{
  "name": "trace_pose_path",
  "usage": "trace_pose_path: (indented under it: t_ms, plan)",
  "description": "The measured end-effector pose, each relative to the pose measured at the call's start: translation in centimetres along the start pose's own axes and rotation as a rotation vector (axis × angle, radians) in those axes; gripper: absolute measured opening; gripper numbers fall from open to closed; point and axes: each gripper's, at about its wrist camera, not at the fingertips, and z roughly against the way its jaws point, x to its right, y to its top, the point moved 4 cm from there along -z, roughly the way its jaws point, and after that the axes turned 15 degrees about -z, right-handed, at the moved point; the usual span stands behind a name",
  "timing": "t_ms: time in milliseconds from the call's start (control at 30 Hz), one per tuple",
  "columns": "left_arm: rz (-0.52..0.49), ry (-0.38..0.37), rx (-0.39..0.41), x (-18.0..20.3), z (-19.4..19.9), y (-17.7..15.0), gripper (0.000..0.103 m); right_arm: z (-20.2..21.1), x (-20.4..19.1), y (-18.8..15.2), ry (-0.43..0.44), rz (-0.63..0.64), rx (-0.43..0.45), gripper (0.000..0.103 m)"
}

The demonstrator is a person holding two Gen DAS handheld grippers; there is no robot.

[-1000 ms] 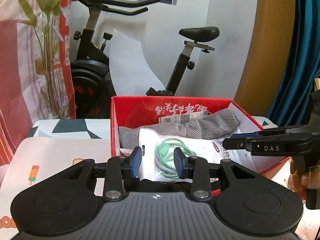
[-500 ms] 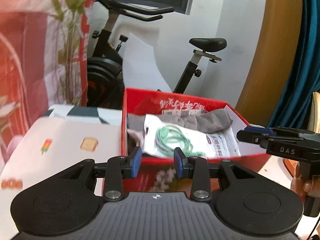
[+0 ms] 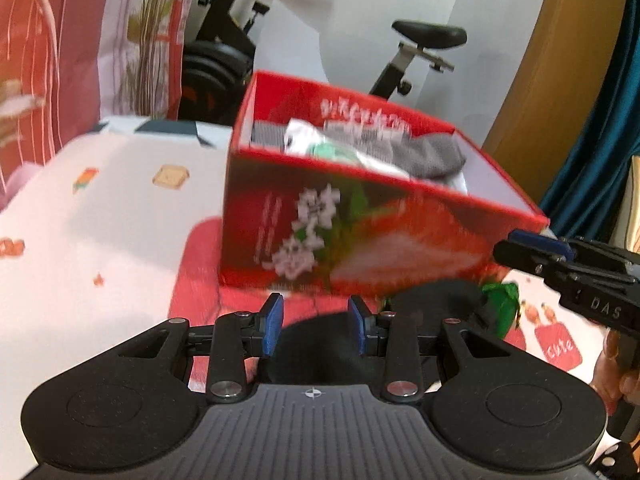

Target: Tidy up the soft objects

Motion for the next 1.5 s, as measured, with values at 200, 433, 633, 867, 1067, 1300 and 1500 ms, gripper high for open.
trace_pose_path:
  t_ms: [200,433,633,867,1067,1300,1500]
  plan:
    - [0.013,-0.009,-0.058,0.6,-0.9,-2.1,0.037,-1.0,0.8,-3.1,-0.025,-0.033,-0.063,0.03]
    - [0.008,-0.019,-0.09,1.3,-1.7,-3.6,0.037,-1.6,1.9,-3.7,-0.074,-0.068,-0.062,0.031]
    - [-0.004,-0.014,-0.107,1.8,-2.3,-4.3,0.037,-2.0,2.9,-4.1,-0.09,-0.119,-0.081,0.033]
    - [-0.018,0.014,-0.106,1.5,-2.5,-4.5,0.037,-2.2,2.6,-4.3,-0.088,-0.117,-0.078,0.041]
    - [-0.014,0.035,-0.101,1.2,-2.6,-4.6,0.037,-2.7,2.4,-4.2,-0.062,-0.148,-0.11,0.042]
    - [-0.015,0.056,-0.094,1.0,-2.7,-4.7,0.037,-2.2,2.4,-4.8,-0.068,-0.195,-0.142,0.042]
    - [-0.02,0.065,-0.087,0.9,-2.8,-4.8,0.037,-2.1,2.5,-6.2,-0.083,-0.246,-0.203,0.043]
